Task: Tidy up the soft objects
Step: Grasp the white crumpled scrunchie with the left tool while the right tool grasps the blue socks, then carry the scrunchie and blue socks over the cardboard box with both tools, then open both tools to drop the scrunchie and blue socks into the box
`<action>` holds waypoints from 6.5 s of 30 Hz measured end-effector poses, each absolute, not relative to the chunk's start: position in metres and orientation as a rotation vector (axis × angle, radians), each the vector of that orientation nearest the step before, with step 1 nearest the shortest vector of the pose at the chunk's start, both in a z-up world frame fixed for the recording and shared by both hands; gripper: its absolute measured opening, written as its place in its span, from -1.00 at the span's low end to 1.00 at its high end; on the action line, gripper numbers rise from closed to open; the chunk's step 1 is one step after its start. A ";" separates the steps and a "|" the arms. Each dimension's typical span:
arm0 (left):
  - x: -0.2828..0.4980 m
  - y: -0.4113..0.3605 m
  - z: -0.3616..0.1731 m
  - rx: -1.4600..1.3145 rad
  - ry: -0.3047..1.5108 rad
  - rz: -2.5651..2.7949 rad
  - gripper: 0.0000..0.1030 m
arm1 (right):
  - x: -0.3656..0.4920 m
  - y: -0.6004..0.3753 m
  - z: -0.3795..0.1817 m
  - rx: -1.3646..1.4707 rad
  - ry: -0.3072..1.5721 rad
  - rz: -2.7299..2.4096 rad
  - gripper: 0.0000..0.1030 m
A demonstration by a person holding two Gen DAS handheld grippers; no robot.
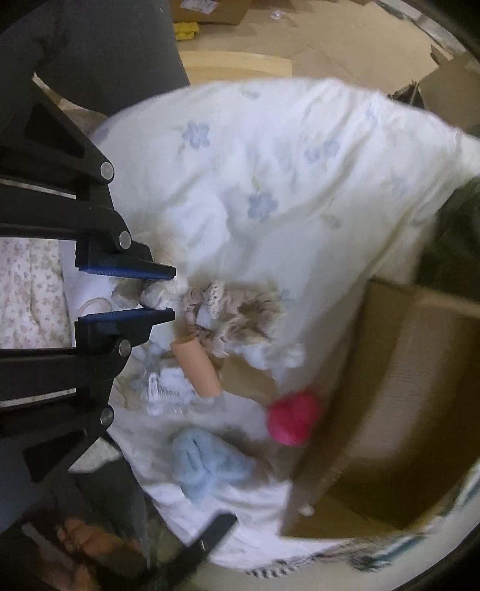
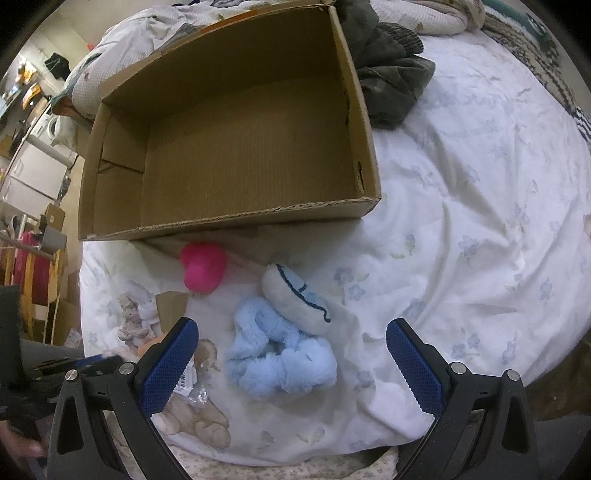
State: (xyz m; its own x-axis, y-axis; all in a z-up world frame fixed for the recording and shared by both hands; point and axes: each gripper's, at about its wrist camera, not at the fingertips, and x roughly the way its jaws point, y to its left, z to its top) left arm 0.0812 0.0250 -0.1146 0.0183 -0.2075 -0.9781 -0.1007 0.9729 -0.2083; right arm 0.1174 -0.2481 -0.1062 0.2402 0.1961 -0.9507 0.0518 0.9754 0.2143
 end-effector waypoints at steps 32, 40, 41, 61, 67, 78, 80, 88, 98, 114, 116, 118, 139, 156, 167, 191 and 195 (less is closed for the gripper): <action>0.118 0.030 -0.080 -0.176 1.337 -0.040 -0.74 | 0.136 -0.179 -0.174 0.040 1.541 0.177 -0.34; 0.116 0.031 -0.079 -0.133 1.313 -0.005 -0.74 | 0.127 -0.179 -0.152 0.103 1.474 0.226 -0.55; 0.116 0.031 -0.078 -0.131 1.310 0.000 -0.74 | 0.113 -0.180 -0.146 0.113 1.464 0.231 -0.55; 0.140 0.024 0.010 -0.138 1.095 -0.059 -0.74 | 0.115 -0.258 -0.017 0.363 1.141 0.398 -0.55; 0.179 0.004 0.017 -0.096 1.057 -0.092 -0.74 | 0.156 -0.257 -0.011 0.343 1.090 0.380 -0.55; 0.225 -0.032 -0.030 -0.036 1.034 -0.149 -0.74 | 0.200 -0.245 -0.060 0.330 1.114 0.306 -0.55; 0.228 -0.035 -0.043 0.001 1.024 -0.133 -0.74 | 0.203 -0.243 -0.069 0.315 1.138 0.296 -0.55; 0.232 -0.037 -0.059 -0.022 1.039 -0.162 -0.74 | 0.215 -0.232 -0.089 0.266 1.199 0.304 -0.55; 0.231 -0.037 -0.070 -0.024 1.071 -0.154 -0.74 | 0.223 -0.219 -0.104 0.251 1.256 0.304 -0.55; 0.230 -0.037 -0.079 -0.008 1.111 -0.130 -0.61 | 0.226 -0.216 -0.107 0.241 1.262 0.292 -0.55; 0.230 -0.037 -0.080 -0.004 1.113 -0.125 -0.49 | 0.225 -0.216 -0.107 0.244 1.264 0.290 -0.55; 0.229 -0.037 -0.079 0.007 1.108 -0.118 -0.27 | 0.226 -0.216 -0.107 0.246 1.262 0.291 -0.55; 0.225 -0.031 -0.065 0.010 1.056 -0.066 0.31 | 0.222 -0.224 -0.098 0.266 1.210 0.279 0.43; 0.211 -0.026 -0.049 0.016 1.022 -0.042 0.31 | 0.210 -0.229 -0.073 0.240 1.133 0.251 0.43; 0.190 -0.009 -0.033 -0.019 1.006 -0.012 0.31 | 0.190 -0.232 -0.059 0.242 1.111 0.238 0.43; 0.138 0.003 -0.033 -0.033 1.043 0.012 0.31 | 0.138 -0.223 -0.054 0.220 1.113 0.256 0.43; 0.131 0.004 -0.035 -0.035 1.053 0.018 0.31 | 0.129 -0.221 -0.055 0.216 1.123 0.263 0.43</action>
State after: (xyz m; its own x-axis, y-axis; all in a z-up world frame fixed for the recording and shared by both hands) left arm 0.1307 0.0044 -0.0352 0.4945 -0.0019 -0.8692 -0.0316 0.9993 -0.0202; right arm 0.1291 -0.2211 -0.0552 0.4076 0.3148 -0.8572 -0.0991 0.9484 0.3012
